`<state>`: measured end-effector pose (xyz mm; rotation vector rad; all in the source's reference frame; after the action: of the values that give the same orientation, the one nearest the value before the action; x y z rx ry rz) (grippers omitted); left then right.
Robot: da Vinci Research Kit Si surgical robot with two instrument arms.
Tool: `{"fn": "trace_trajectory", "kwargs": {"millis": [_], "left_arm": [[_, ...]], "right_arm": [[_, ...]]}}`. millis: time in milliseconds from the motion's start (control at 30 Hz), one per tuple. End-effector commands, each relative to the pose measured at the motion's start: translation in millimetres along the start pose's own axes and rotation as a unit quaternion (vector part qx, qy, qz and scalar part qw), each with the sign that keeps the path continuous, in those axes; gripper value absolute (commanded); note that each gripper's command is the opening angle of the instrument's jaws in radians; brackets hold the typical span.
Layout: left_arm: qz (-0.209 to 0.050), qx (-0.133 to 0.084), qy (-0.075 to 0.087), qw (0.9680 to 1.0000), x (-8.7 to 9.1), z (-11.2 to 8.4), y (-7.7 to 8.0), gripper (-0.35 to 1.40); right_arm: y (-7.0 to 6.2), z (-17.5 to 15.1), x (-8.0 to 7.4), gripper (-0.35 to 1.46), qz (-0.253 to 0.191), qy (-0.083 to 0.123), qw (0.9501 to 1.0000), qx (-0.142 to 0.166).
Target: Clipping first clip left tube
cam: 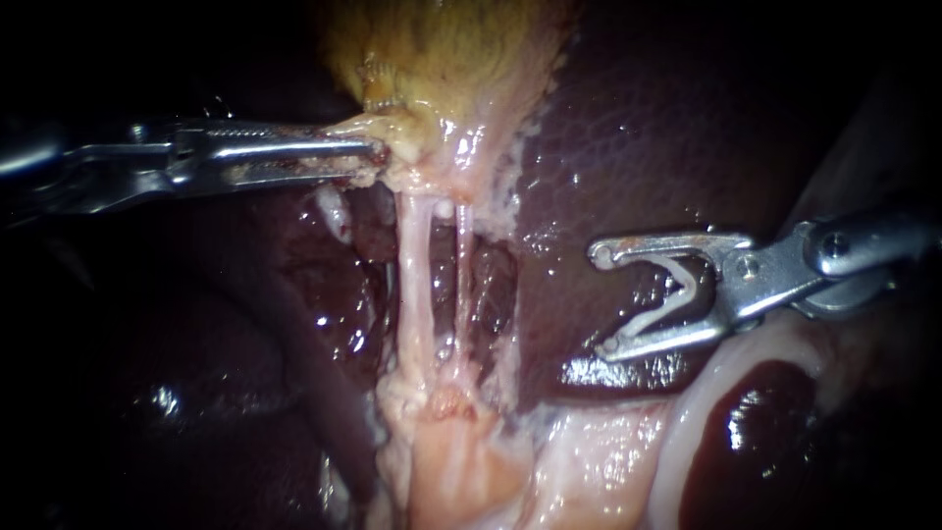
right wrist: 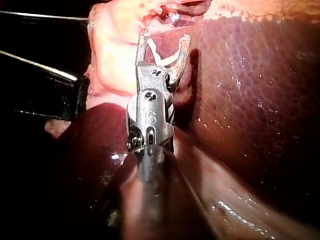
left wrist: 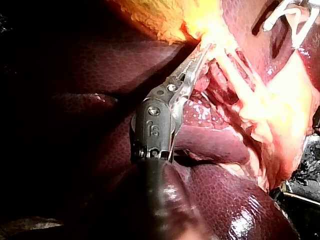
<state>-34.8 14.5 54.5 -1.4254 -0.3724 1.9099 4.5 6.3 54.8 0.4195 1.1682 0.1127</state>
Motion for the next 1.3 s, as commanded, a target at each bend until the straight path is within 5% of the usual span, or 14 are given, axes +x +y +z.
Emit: {"fn": "trace_trajectory", "kwargs": {"millis": [33,400,933,1300], "left_arm": [[0.0,-0.001,0.0,1.0,0.2,-0.5,0.2,-0.35],[-0.009,-0.009,0.011,0.9999,3.8,-5.8,2.7,-0.35],[-0.009,-0.009,0.011,0.9999,3.9,-5.8,3.2,-0.35],[-0.009,-0.009,0.011,0.9999,4.0,-5.7,3.3,-0.35]], "right_arm": [[0.0,0.0,0.0,0.5,0.0,0.0,1.0,0.0],[-0.3,0.2,0.3,0.5,0.0,0.0,1.0,0.0],[-4.2,8.8,3.6,0.5,0.006,0.006,0.9995,0.03],[-3.3,13.5,2.5,0.5,0.035,0.006,0.999,0.026]]}}
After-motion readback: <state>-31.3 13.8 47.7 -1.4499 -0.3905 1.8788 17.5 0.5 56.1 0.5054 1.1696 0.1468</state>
